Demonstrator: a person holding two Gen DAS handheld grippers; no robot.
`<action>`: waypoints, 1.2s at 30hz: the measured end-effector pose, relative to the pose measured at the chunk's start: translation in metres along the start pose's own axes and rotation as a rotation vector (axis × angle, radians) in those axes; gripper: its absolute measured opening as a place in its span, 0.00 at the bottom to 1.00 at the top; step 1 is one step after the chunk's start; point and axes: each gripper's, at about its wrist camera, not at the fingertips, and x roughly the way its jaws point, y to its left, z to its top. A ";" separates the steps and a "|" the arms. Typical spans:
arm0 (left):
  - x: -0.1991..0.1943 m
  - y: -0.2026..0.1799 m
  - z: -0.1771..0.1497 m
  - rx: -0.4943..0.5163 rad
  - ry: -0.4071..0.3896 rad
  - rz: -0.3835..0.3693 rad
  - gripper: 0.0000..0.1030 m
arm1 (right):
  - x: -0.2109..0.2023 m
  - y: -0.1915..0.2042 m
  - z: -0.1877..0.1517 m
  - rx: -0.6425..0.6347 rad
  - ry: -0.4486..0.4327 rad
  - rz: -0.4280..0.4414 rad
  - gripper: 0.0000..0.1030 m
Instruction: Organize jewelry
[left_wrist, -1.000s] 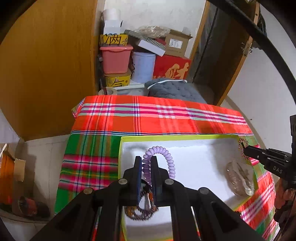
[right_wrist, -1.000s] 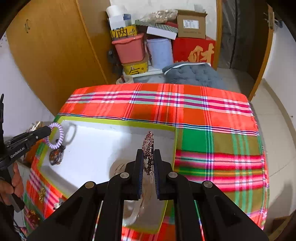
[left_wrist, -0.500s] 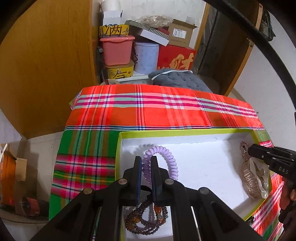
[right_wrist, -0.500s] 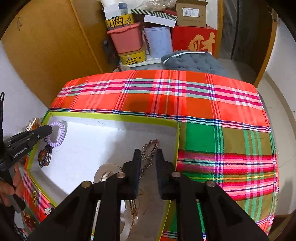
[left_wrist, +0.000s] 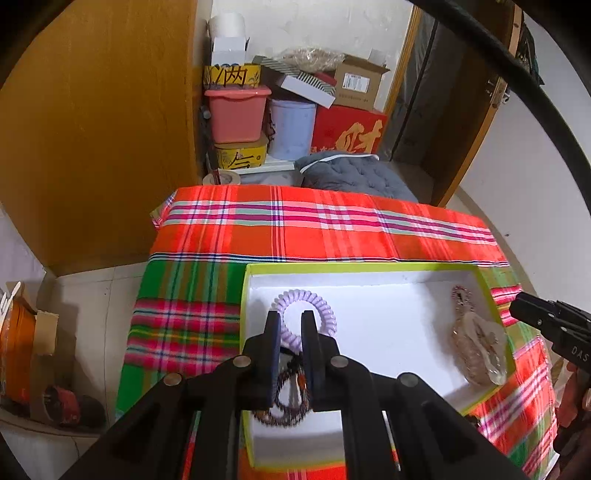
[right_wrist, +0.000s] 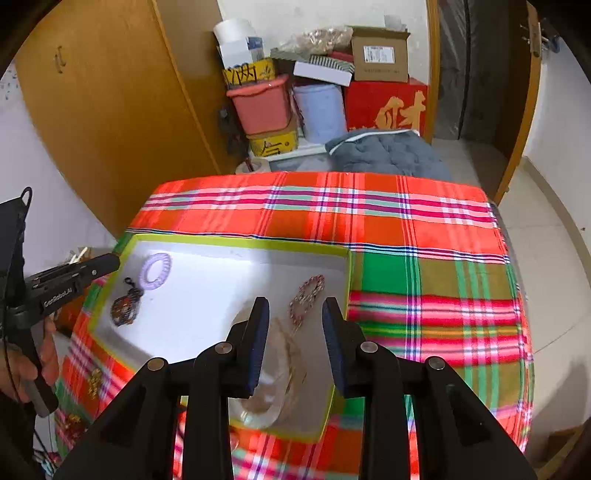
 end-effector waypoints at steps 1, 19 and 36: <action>-0.004 -0.001 -0.001 -0.001 -0.003 -0.001 0.10 | -0.006 0.001 -0.003 0.001 -0.007 0.003 0.30; -0.090 0.002 -0.080 -0.014 -0.028 0.000 0.10 | -0.075 0.038 -0.088 0.006 -0.016 0.098 0.30; -0.116 0.019 -0.133 -0.094 0.005 -0.031 0.10 | -0.085 0.063 -0.138 0.016 0.056 0.138 0.30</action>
